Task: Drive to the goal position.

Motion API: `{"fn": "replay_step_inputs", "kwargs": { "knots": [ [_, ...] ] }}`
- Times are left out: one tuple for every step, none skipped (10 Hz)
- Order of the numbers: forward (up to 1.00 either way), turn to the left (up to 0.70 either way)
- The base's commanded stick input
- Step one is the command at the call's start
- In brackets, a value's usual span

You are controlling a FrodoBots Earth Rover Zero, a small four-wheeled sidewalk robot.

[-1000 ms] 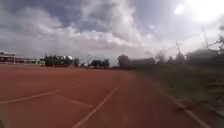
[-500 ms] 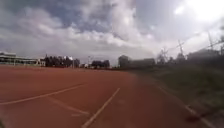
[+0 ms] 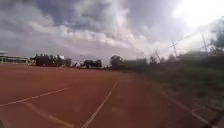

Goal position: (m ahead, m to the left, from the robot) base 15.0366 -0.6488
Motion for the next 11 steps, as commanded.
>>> {"fn": "replay_step_inputs", "kwargs": {
  "knots": [
    [0.70, 0.00],
    [0.70, 0.00],
    [0.70, 0.00],
    [0.70, 0.00],
    [0.70, 0.00],
    [0.70, 0.00],
    [0.70, 0.00],
    [0.70, 0.00],
    [0.70, 0.00],
    [0.70, 0.00],
    [0.70, 0.00]
  ]
}}
